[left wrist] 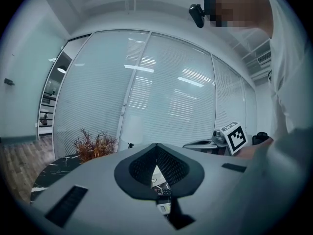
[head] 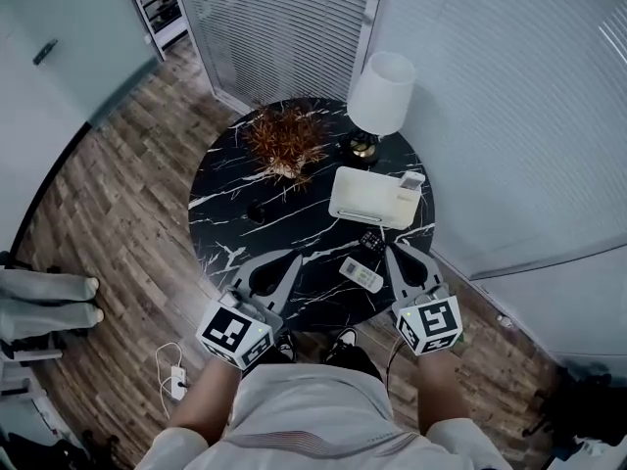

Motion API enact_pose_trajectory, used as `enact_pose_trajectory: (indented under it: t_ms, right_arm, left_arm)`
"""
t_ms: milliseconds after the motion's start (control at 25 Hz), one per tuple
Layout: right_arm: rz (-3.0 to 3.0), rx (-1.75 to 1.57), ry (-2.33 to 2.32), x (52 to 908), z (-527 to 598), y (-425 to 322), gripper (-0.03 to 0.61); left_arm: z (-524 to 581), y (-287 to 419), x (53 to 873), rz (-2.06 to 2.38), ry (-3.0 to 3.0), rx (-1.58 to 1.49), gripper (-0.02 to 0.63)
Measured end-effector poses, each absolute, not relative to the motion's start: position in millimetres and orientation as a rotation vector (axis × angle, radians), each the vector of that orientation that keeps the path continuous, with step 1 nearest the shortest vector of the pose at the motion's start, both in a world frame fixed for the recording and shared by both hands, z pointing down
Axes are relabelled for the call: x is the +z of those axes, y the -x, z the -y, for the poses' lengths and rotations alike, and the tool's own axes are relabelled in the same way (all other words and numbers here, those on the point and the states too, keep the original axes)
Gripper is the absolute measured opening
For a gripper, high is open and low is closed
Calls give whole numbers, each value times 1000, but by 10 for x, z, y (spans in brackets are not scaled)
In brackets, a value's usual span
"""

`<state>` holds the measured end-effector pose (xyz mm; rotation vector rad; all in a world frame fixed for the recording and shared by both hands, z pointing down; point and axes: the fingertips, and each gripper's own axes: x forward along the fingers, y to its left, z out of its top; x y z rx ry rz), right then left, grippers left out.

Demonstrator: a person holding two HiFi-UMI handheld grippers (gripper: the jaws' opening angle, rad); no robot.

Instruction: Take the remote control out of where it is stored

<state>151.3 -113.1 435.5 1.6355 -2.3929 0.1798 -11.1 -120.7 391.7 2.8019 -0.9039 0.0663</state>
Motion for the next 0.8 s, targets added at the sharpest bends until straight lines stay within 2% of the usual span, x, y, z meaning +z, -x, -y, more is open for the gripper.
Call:
enact_pose_trajectory:
  t_ms: [240, 800]
  right_arm:
    - [2404, 225, -1827, 4212, 1065, -1790, 14]
    - [2343, 239, -1905, 4196, 1067, -1949, 15]
  left_arm:
    - [1153, -58, 3888, 854, -2832, 76, 8]
    - [1147, -105, 3858, 852, -2840, 62, 9]
